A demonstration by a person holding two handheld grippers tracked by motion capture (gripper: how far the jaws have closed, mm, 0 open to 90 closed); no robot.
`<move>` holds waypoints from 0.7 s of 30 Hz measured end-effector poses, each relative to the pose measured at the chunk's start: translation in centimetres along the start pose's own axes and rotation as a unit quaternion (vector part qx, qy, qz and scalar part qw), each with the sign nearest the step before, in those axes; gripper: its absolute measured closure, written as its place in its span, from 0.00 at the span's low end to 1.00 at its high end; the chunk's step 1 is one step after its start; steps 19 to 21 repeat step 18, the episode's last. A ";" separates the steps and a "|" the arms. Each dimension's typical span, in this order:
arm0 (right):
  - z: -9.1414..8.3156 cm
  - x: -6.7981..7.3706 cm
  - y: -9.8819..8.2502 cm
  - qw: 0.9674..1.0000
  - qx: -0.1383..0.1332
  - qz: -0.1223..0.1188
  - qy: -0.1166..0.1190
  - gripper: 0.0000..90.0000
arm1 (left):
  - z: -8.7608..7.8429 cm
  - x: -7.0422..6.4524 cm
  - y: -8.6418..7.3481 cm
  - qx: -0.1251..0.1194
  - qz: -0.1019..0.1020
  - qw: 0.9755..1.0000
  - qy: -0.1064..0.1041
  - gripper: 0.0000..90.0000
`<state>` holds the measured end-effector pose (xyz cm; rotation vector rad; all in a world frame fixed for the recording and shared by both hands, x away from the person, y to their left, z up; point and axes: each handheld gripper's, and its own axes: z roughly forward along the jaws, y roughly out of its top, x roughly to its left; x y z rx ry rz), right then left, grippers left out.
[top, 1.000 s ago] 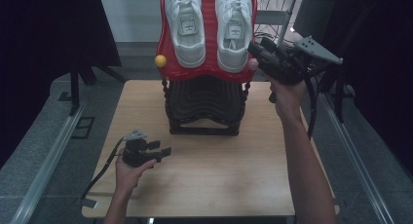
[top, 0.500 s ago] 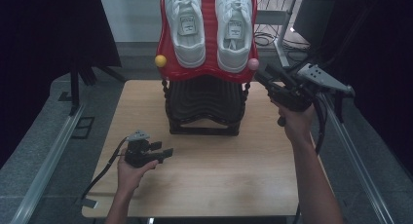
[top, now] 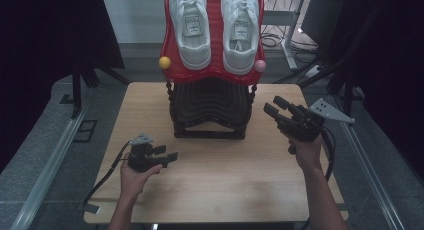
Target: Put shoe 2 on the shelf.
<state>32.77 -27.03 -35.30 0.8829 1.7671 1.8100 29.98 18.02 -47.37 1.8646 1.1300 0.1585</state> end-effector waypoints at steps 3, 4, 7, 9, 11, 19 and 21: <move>-0.4 -0.1 -1.2 1.000 0.006 0.002 -0.003 0.55 | 0.1 0.0 0.0 0.000 0.000 1.000 0.001 0.42; -0.5 -0.1 -1.5 1.000 0.009 0.002 -0.004 0.55 | 0.1 -0.1 0.0 0.000 0.000 1.000 0.001 0.42; -0.6 -0.3 -2.2 1.000 0.013 0.004 -0.002 0.55 | 0.1 0.0 0.0 0.001 0.003 1.000 0.002 0.42; -0.8 -0.3 -2.4 1.000 0.010 0.007 -0.005 0.55 | 0.1 -0.1 0.0 0.001 0.002 1.000 0.002 0.42; -0.8 -0.3 -2.4 1.000 0.009 0.004 -0.005 0.55 | 0.1 -0.1 0.0 0.001 0.003 1.000 0.002 0.42; -1.1 -0.5 -2.8 1.000 0.003 0.006 -0.002 0.54 | 0.2 -0.1 0.0 0.001 0.003 1.000 0.002 0.42; -1.1 -0.5 -2.8 1.000 0.003 0.006 -0.002 0.54 | 0.2 -0.1 0.0 0.001 0.003 1.000 0.002 0.42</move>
